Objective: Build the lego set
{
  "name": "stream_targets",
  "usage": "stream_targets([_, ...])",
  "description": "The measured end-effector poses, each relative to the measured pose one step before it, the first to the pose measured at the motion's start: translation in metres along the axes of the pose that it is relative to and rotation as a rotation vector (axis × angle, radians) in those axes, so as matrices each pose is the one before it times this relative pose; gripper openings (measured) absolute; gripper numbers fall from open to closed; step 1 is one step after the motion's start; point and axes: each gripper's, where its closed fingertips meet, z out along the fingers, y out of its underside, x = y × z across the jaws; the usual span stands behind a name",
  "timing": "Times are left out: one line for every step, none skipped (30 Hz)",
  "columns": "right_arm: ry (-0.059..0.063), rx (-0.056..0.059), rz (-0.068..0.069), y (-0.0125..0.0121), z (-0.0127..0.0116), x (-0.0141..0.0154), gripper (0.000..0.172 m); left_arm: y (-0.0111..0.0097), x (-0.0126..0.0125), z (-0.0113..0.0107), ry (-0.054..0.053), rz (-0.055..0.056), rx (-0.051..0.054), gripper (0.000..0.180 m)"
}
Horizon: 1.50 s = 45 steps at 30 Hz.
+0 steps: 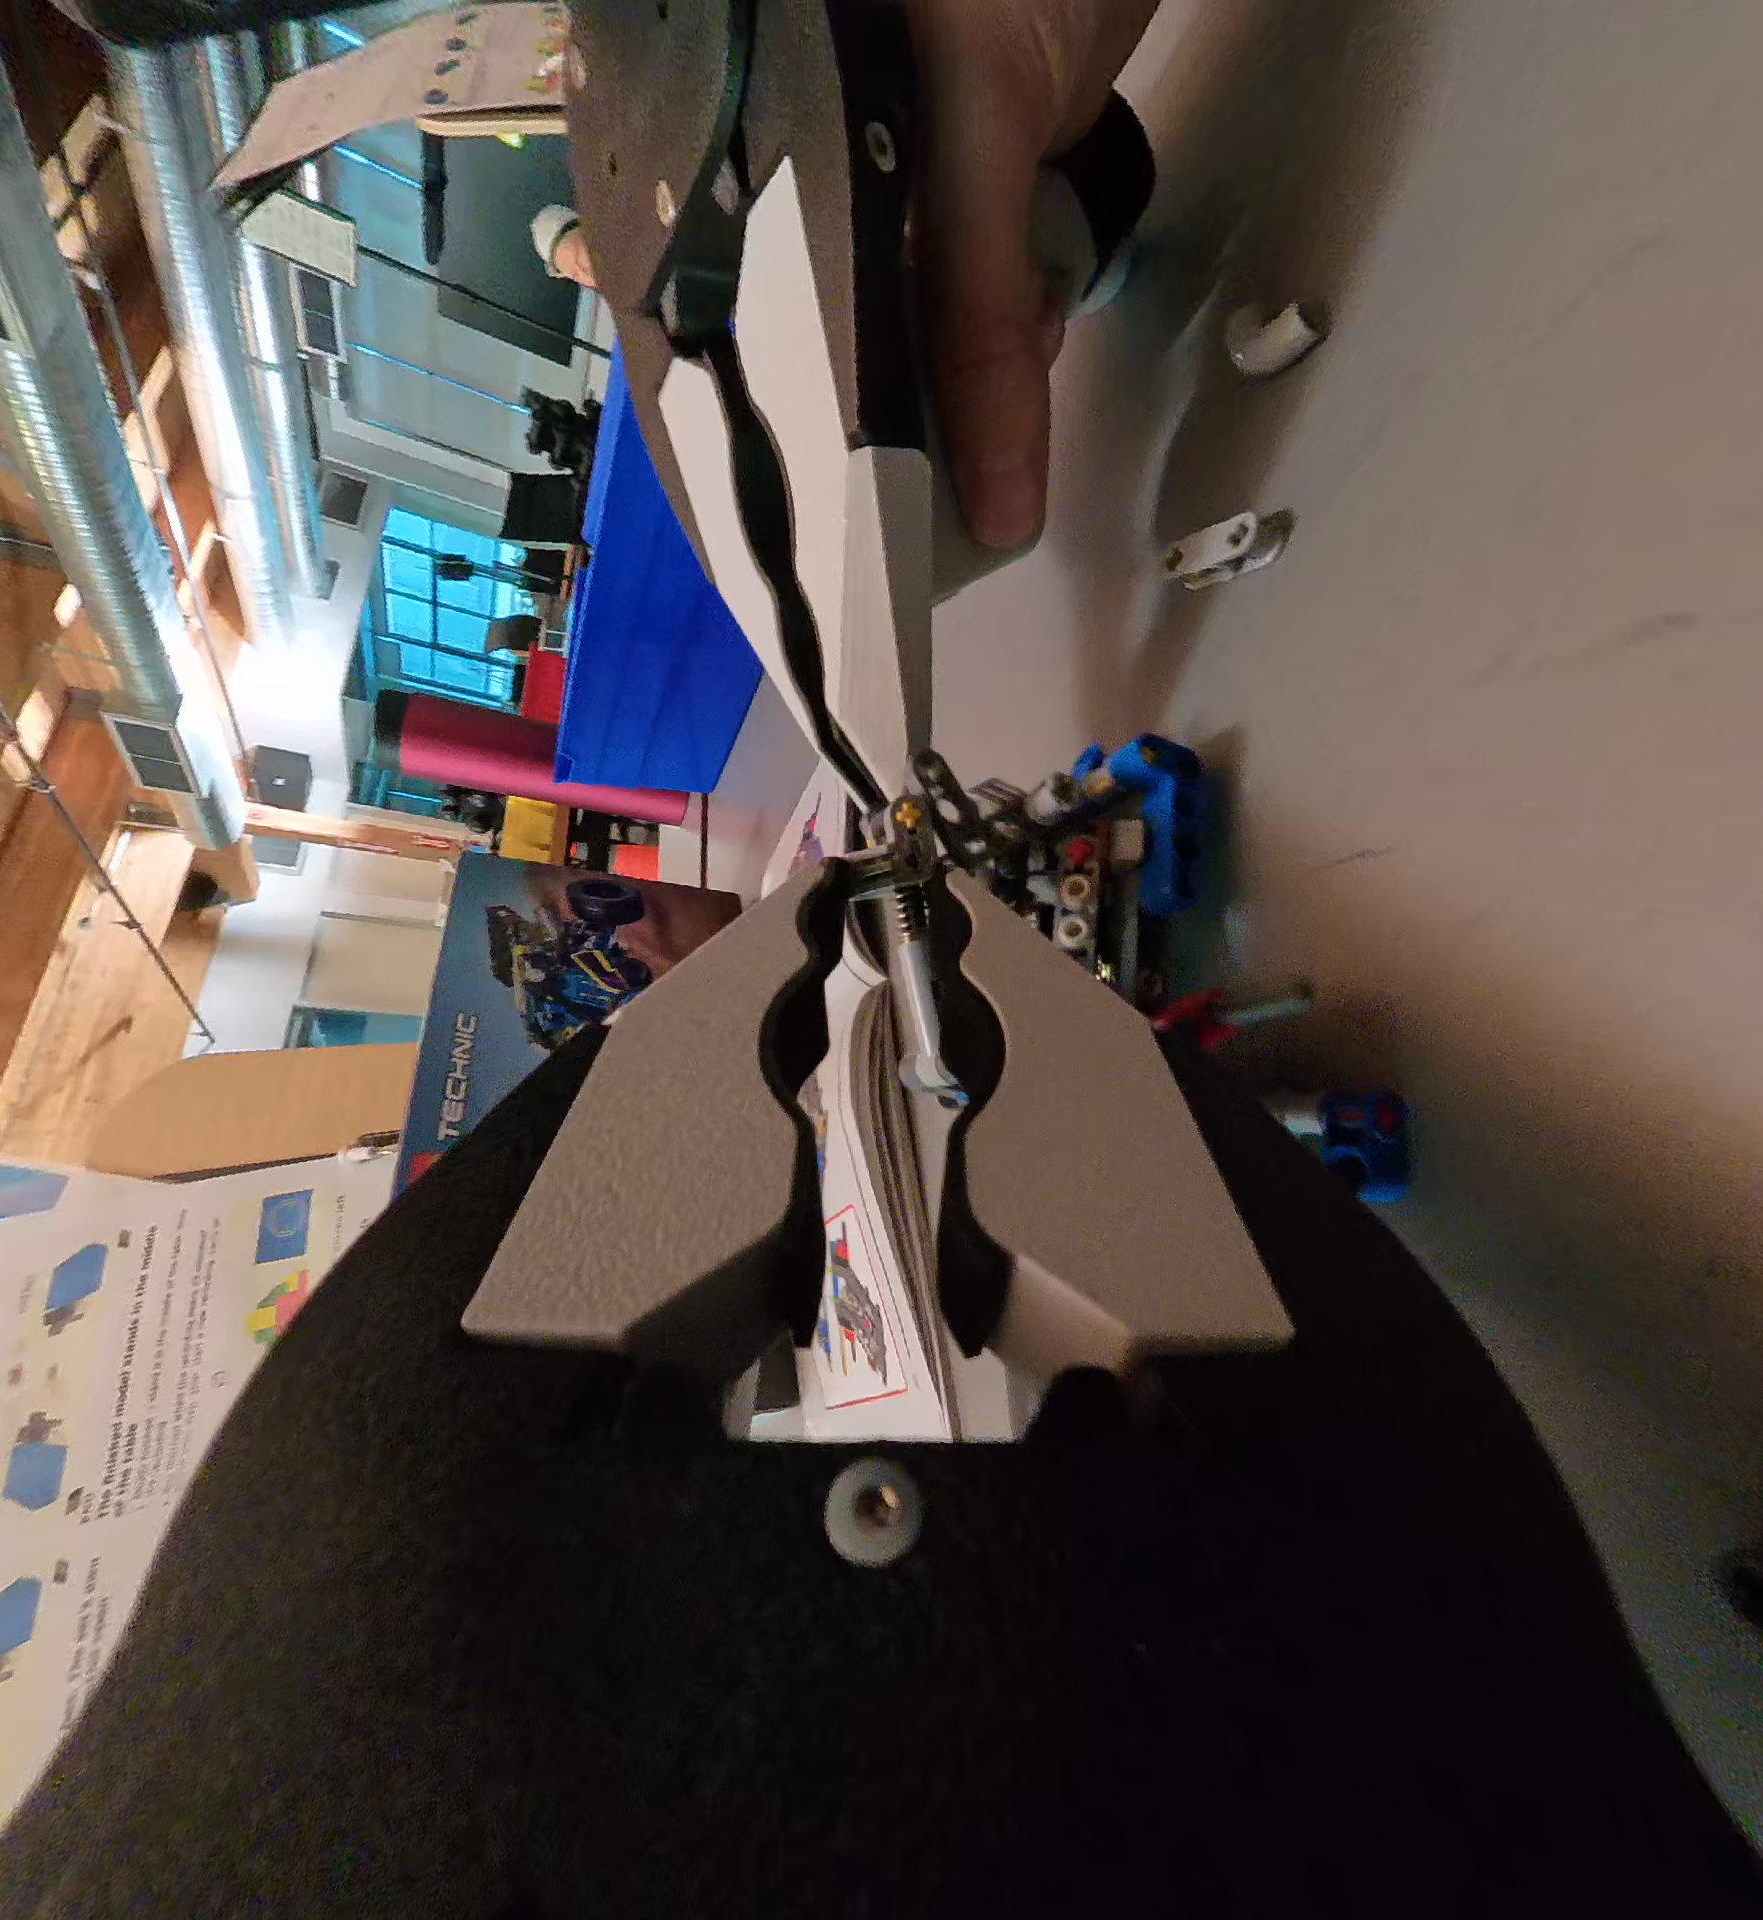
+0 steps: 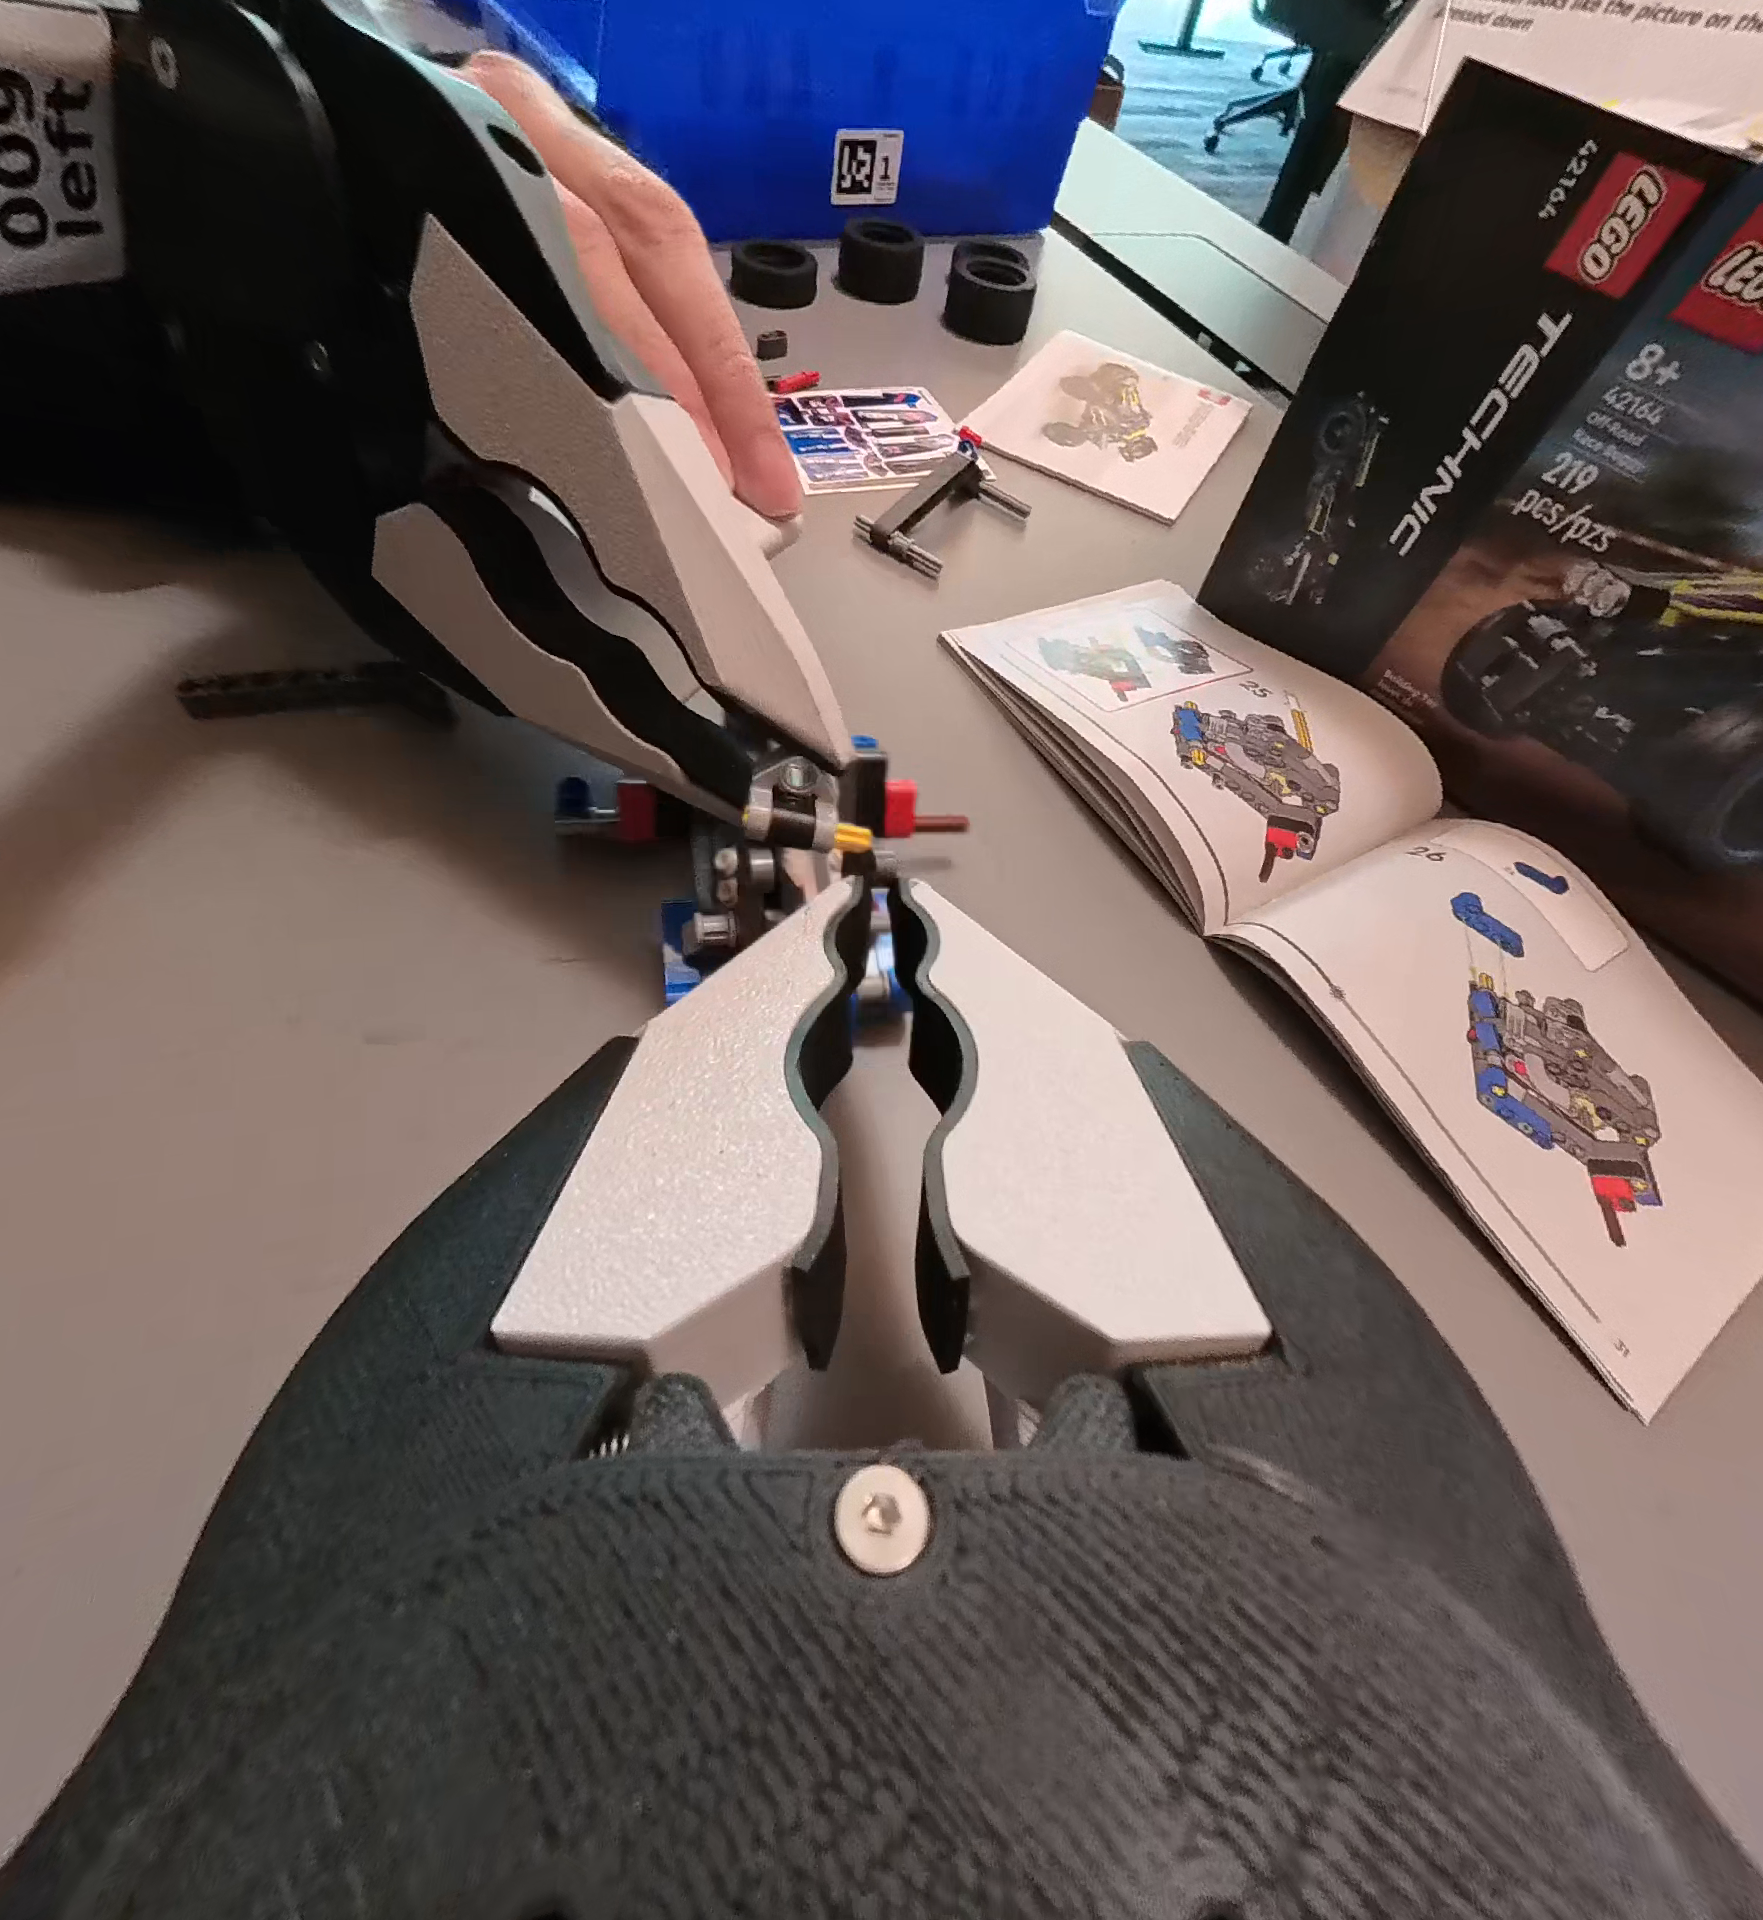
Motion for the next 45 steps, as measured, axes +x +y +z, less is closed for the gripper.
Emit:
stream_targets([0.0166,-0.0109,-0.0034,0.00216,-0.00048,0.00266,0.002,0.00105,0.00133,0.00047,0.0114,-0.0083,0.0021,0.012])
stream_targets([0.0038,-0.0036,-0.006,0.00082,-0.00039,0.00045,0.001,-0.00021,-0.00002,0.00022,0.0041,-0.0065,0.0083,0.012])
stream_targets([-0.0032,0.0019,-0.0032,-0.00022,-0.00015,-0.00079,0.001,0.00006,-0.00046,0.00002,-0.0027,0.0091,0.0027,0.012])
stream_targets([-0.0037,-0.0025,-0.0043,0.00022,0.00036,-0.00081,0.002,-0.00041,-0.00001,0.00004,-0.0038,0.0142,0.0027,0.012])
stream_targets([-0.0013,-0.0009,-0.0028,-0.00007,0.00046,-0.00036,0.001,-0.00199,0.00087,-0.00004,0.0061,-0.0014,0.0127,0.012])
stream_targets([-0.0024,-0.0037,-0.0047,0.00022,0.00087,-0.00059,0.002,-0.00159,0.001,0.00011,0.0102,-0.0062,0.0099,0.012])
stream_targets([0.0027,-0.0012,-0.0059,-0.00004,0.00064,0.00027,0.002,0.00048,-0.00012,0.00018,0.002,0.0036,0.0006,0.012])
stream_targets([0.0052,-0.0016,-0.0043,0.00014,0.00037,0.00065,0.002,0.00103,-0.00039,0.00028,0.0025,0.001,0.0017,0.012])
stream_targets([0.0038,-0.0023,-0.0035,0.00025,0.00031,0.0004,0.002,0.00044,-0.00004,0.00019,0.0087,-0.016,0.007,0.012])
stream_targets([0.0019,0.0017,-0.0045,-0.00024,-0.00004,0.0002,0.002,0.00003,0.00005,0.00018,0.0071,-0.0103,0.0064,0.012])
stream_targets([0.0021,0.0007,-0.0018,-0.00014,0.00014,0.00041,0.002,0.00008,-0.00018,0.00016,-0.0008,0.0092,0.0006,0.012])
stream_targets([-0.003,0.0027,-0.0022,-0.00051,0.00023,-0.00026,0.002,-0.00058,0.00007,0.00026,0.0013,0.0063,0.0013,0.012])
stream_targets([-0.0028,0.0019,-0.0007,-0.00038,0.00022,-0.00015,0.002,-0.00007,0.00015,0.00009,0.0073,-0.0073,0.0005,0.012])
stream_targets([-0.0025,0.0019,-0.0006,-0.00037,0.00023,-0.00001,0.002,0.00008,-0.00028,0.0001,0.007,-0.008,0.0045,0.012])
stream_targets([-0.0012,0.0013,-0.0001,-0.00039,0.00035,0.00002,0.002,0.00016,-0.00019,0.00005,0.0026,-0.0024,0.0048,0.012])
stream_targets([-0.0025,0.0026,-0.0027,-0.0006,0.00039,-0.00027,0.002,0.00002,0.00003,0.00008,0.0031,-0.0062,0.0029,0.012])
stream_targets([-0.001,0.0011,-0.0027,-0.00026,0.00024,-0.00007,0.002,0.0,0.00021,0.00005,0.0083,-0.0121,0.0012,0.012])
stream_targets([-0.002,0.001,-0.0008,-0.00014,0.00007,-0.00023,0.002,-0.00015,0.00033,-0.00007,0.0115,-0.0099,0.0047,0.012])
stream_targets([-0.0039,0.0031,-0.0017,-0.00058,0.00003,-0.00048,0.002,0.00003,0.0001,-0.00013,0.0115,-0.008,0.0056,0.012])
stream_targets([-0.0004,0.0007,-0.0019,-0.00026,0.00043,0.00013,0.002,0.0005,-0.00024,0.00015,0.0067,-0.0106,0.0015,0.012])
stream_targets([-0.0017,0.0015,-0.0025,-0.00043,0.00055,-0.00011,0.001,-0.00015,-0.00012,0.00012,0.0032,-0.0078,0.0045,0.012])
stream_targets([0.0001,0.0,-0.0026,-0.00031,0.00061,0.00003,0.002,0.00074,-0.00034,-0.00018,-0.0009,-0.0012,-0.0002,0.012])
stream_targets([0.0001,0.0011,-0.0012,-0.00023,0.00049,0.00014,0.002,0.0006,-0.00028,-0.00036,-0.0041,0.0023,-0.0003,0.012])
stream_targets([-0.0001,0.0001,0.0014,-0.00006,0.00023,0.00016,0.002,0.0006,-0.00023,-0.00017,-0.0064,0.0004,-0.002,0.012])
stream_targets([0.0016,-0.0001,0.0,-0.00007,0.00017,0.0002,0.002,0.00051,-0.00021,-0.00003,-0.0075,0.0019,-0.0036,0.012])
stream_targets([0.0021,0.0001,-0.0023,-0.00003,0.00008,0.00003,0.002,0.00028,-0.00011,-0.00019,-0.007,0.006,-0.0039,0.012])
stream_targets([-0.0006,0.0003,-0.0007,-0.00007,-0.00001,-0.00022,0.002,0.00017,-0.00001,-0.00012,-0.0047,0.006,-0.0038,0.012])
stream_targets([-0.0025,0.0007,0.0034,-0.00002,-0.00007,0.00003,0.002,0.00075,-0.00034,-0.00011,-0.0034,0.0048,-0.0079,0.012])
stream_targets([-0.0069,-0.0003,0.0036,0.00001,0.00015,-0.00043,0.005,0.00131,-0.00085,0.00003,-0.0062,0.0076,-0.0125,0.012])
stream_targets([-0.0116,-0.0007,0.0022,0.00012,0.00013,-0.0012,0.008,0.00066,-0.0006,-0.00032,-0.0052,0.0105,-0.0064,0.012])
stream_targets([-0.0098,-0.0005,0.0048,0.00006,0.00015,-0.00072,0.01,0.00081,-0.0006,-0.00026,-0.0044,0.0054,-0.0056,0.012])
stream_targets([-0.0081,-0.0017,0.0081,0.00021,0.00033,-0.00003,0.012,0.00122,-0.0008,-0.00022,-0.0046,0.0018,-0.0055,0.012])
stream_targets([-0.0086,-0.001,0.0105,0.00016,0.00008,-0.00003,0.013,0.00133,-0.00059,-0.00021,-0.0036,0.0022,-0.0032,0.012])
stream_targets([-0.0086,0.0013,0.0089,-0.00007,-0.00007,-0.00011,0.014,0.00091,-0.00043,-0.00018,-0.0028,0.001,-0.0004,0.012])
stream_targets([-0.0037,0.001,0.0081,-0.00006,-0.00013,0.00044,0.013,0.0002,-0.00005,-0.00007,0.0007,-0.0007,0.0007,0.012])
stream_targets([0.0031,0.0008,0.0069,-0.00015,0.00001,0.00117,0.01,-0.00064,0.00031,0.0,0.0046,0.0018,0.0044,0.012])
stream_targets([0.0086,0.0006,0.0055,-0.00018,0.00006,0.00183,0.006,-0.00087,0.00037,-0.00007,0.0075,0.0028,0.0057,0.012])
stream_targets([0.0044,0.0004,0.002,-0.00008,0.00017,0.00087,0.002,-0.00099,0.00076,-0.00012,0.0108,-0.0045,0.0079,0.012])
stream_targets([-0.0029,0.0017,-0.0022,-0.00044,0.00021,-0.00065,0.002,-0.00029,0.00053,0.00008,0.0106,-0.0131,0.0062,0.012])
stream_targets([0.0039,0.0002,0.0004,-0.00026,0.00043,0.00018,0.002,0.0005,0.00002,-0.00004,0.007,-0.0125,-0.0009,0.012])
stream_targets([0.0051,-0.0001,0.0041,-0.00034,0.00046,0.00019,0.002,0.00077,-0.0002,-0.00001,0.0026,-0.0044,-0.0052,0.012])
stream_targets([0.0001,0.001,0.0029,-0.00061,0.00069,-0.00075,0.004,0.00028,0.00002,-0.00022,0.0027,-0.0036,-0.0039,0.012])
stream_targets([-0.0031,0.0,0.004,-0.00031,0.0006,-0.00098,0.006,0.00045,-0.00001,-0.00017,0.0032,-0.0057,-0.0032,0.012])
stream_targets([-0.0019,0.0007,0.0051,-0.0004,0.00046,-0.00065,0.007,0.00069,-0.00022,-0.00026,0.0025,-0.0039,-0.0027,0.012])
stream_targets([-0.0015,0.0005,0.0,-0.00021,0.00006,-0.0004,0.008,0.00101,-0.0001,-0.00012,0.0031,-0.0087,-0.0036,0.012])
